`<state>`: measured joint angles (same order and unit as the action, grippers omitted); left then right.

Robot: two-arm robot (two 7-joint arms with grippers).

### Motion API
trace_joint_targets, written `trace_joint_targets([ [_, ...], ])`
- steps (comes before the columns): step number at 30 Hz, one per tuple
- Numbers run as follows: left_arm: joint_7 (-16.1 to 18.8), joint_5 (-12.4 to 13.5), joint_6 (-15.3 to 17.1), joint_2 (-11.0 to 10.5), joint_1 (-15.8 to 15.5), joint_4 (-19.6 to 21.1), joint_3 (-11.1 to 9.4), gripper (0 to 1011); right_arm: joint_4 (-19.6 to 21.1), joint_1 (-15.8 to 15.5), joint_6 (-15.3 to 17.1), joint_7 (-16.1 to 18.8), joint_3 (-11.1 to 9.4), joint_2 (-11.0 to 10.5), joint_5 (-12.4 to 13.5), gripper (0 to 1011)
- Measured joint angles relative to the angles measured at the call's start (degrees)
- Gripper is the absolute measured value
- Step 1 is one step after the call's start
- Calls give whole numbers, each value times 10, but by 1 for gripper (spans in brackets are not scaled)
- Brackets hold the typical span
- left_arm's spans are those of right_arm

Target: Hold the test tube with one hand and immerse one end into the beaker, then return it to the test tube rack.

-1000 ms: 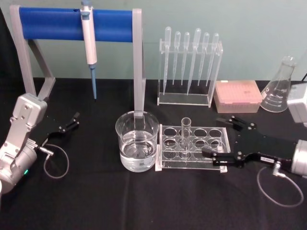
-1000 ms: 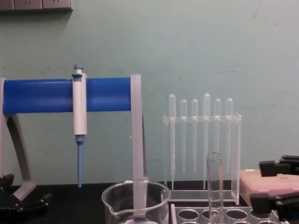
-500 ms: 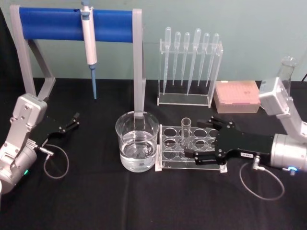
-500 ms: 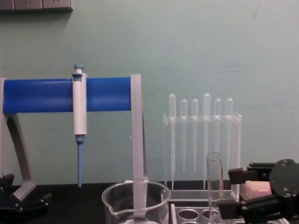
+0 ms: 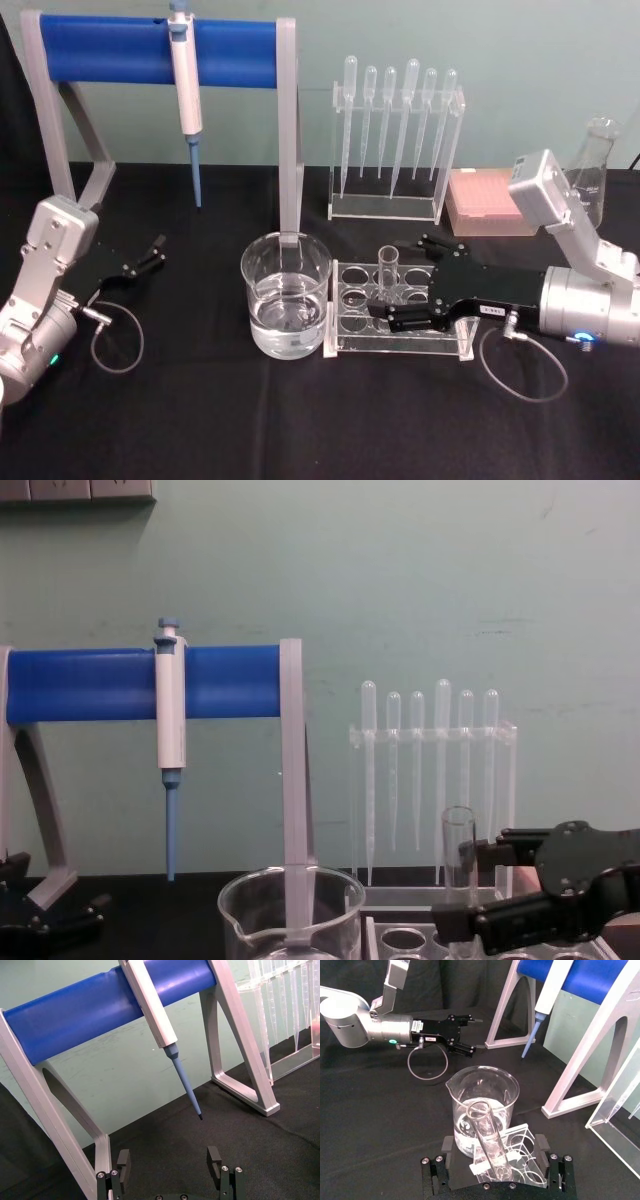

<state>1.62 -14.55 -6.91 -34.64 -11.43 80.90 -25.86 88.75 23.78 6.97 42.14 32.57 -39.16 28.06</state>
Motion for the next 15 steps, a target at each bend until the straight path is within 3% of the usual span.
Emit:
trace_joint_targets([
  [15, 0, 0, 0, 0, 0, 0, 0, 1000, -7, 8, -1, -1, 6, 6, -3, 997],
])
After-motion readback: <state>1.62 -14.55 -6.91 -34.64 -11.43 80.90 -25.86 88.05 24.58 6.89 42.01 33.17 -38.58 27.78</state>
